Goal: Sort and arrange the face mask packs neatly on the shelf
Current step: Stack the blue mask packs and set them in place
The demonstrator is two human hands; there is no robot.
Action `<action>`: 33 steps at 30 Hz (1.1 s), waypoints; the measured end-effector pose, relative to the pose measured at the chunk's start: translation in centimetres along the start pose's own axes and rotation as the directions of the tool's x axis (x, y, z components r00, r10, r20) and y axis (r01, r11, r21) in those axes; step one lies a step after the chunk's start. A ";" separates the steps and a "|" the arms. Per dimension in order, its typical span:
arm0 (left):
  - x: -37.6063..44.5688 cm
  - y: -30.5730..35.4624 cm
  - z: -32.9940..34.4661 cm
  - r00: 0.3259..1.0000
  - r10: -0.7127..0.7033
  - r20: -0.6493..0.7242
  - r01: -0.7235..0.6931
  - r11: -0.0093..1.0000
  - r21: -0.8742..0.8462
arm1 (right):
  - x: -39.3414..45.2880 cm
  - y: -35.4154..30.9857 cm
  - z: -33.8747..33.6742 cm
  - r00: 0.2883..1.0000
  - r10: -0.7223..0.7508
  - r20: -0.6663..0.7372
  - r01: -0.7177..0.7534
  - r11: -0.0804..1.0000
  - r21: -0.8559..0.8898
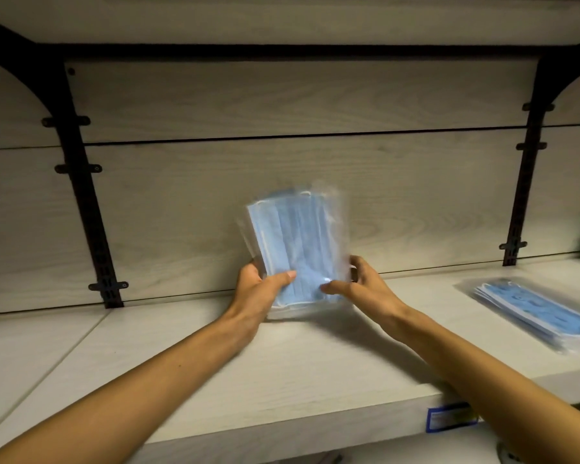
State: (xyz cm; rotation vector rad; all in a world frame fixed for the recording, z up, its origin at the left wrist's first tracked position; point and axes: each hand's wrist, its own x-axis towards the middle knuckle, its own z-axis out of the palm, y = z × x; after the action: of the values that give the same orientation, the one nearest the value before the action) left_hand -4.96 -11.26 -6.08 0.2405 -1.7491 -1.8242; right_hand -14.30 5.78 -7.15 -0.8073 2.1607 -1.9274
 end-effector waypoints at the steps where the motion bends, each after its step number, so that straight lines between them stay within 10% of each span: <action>1: 0.1 0.3 0.1 0.999 -0.019 -0.027 0.017 0.997 -0.077 | -0.3 0.0 -0.2 1.000 0.025 0.013 -0.025 1.000 0.000; 6: 0.2 1.9 1.1 0.963 -0.181 0.199 0.263 0.798 -0.543 | -0.9 -0.8 -0.2 0.991 0.058 0.118 -0.089 0.957 0.275; 10: -0.8 2.0 1.6 0.917 -0.179 0.357 0.358 0.765 -0.535 | -1.2 -1.8 1.2 0.994 -0.041 0.106 -0.013 0.888 0.460; 17: -0.1 2.1 -1.6 0.941 -0.117 0.318 0.288 0.770 -0.569 | -1.1 -2.5 -2.0 0.980 -0.078 -0.183 0.127 0.953 0.275; 25: -0.9 -0.5 -5.4 0.935 -0.196 0.295 0.118 0.957 0.264 | -2.4 -0.4 -2.8 0.990 -0.052 -0.132 0.061 0.996 0.065; 33: -2.0 -0.7 -3.8 0.987 -0.022 0.161 0.006 0.995 0.096 | -2.7 -0.5 -2.2 0.992 -0.032 -0.120 0.051 0.987 0.152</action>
State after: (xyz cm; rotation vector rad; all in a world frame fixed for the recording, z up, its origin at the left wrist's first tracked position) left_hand -1.62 -13.42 -7.77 0.1459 -1.9541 -1.8161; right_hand -12.83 8.99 -6.97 -0.7346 2.0381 -2.1835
